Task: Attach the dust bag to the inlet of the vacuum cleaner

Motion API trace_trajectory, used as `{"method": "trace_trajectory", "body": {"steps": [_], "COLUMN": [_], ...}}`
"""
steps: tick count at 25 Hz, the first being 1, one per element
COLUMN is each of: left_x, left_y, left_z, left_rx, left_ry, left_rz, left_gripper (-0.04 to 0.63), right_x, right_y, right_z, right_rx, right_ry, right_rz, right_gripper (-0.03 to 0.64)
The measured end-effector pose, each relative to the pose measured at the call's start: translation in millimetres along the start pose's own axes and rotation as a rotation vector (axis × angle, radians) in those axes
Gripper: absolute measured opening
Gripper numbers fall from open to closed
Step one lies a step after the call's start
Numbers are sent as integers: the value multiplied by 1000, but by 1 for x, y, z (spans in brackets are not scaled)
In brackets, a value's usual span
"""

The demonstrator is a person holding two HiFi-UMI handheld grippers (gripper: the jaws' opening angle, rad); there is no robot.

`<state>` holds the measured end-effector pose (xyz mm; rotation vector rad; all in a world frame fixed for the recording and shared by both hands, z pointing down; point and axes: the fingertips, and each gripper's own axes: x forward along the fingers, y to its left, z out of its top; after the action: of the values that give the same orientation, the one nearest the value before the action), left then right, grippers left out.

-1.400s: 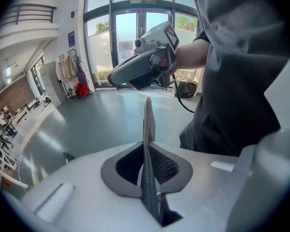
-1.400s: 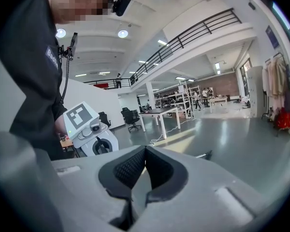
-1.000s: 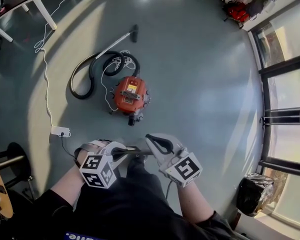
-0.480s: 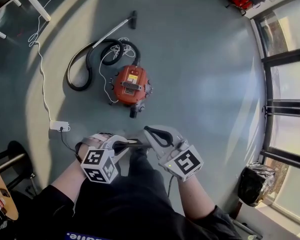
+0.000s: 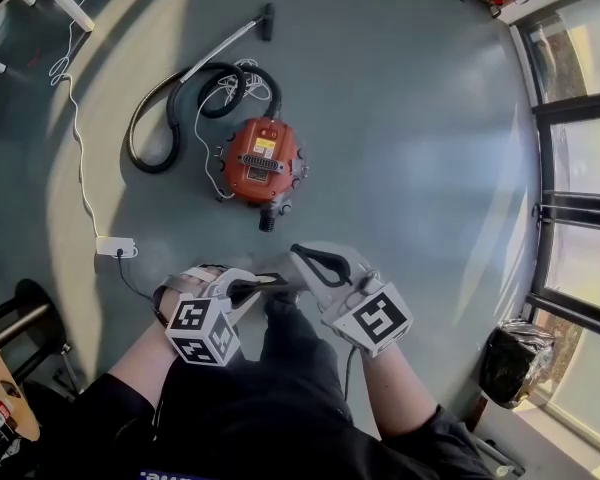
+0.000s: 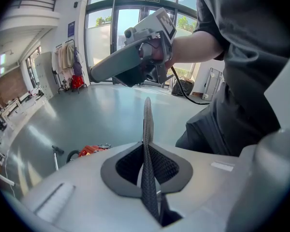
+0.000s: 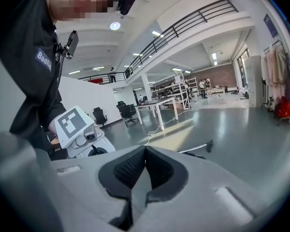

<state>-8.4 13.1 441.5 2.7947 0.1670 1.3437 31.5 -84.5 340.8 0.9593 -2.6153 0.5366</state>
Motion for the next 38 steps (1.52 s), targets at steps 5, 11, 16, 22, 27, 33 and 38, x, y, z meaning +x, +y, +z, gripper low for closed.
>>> {"method": "trace_trajectory", "body": {"steps": [5,11,16,22,27,33,38], "left_x": [18,44,66,88,105,127,148], "left_y": [3,9,11,17,20,22,27], "left_z": [-14,-26,-36,-53,-68,-85,-97], "left_rx": [-5,-8,-5,-8,-14,-17,-10], "left_ry": [16,15,8,2,4,6,1], "left_rz": [-9,-16,-31,-30,-29,-34,-28], "left_gripper": [40,40,40,40,40,40,40], "right_x": [10,22,31,44,57,71,82], "right_y": [-12,-25,-33,-42,-48,-56,-65], "right_z": [-14,-35,-56,-81,-100,-123,-143], "right_rx": [-1,2,7,10,13,0,-15], "right_ry": [-4,-11,-5,-6,-9,-11,-23], "right_rz": [6,11,17,14,22,36,41], "right_gripper": [-8,-8,3,4,5,5,5]}}
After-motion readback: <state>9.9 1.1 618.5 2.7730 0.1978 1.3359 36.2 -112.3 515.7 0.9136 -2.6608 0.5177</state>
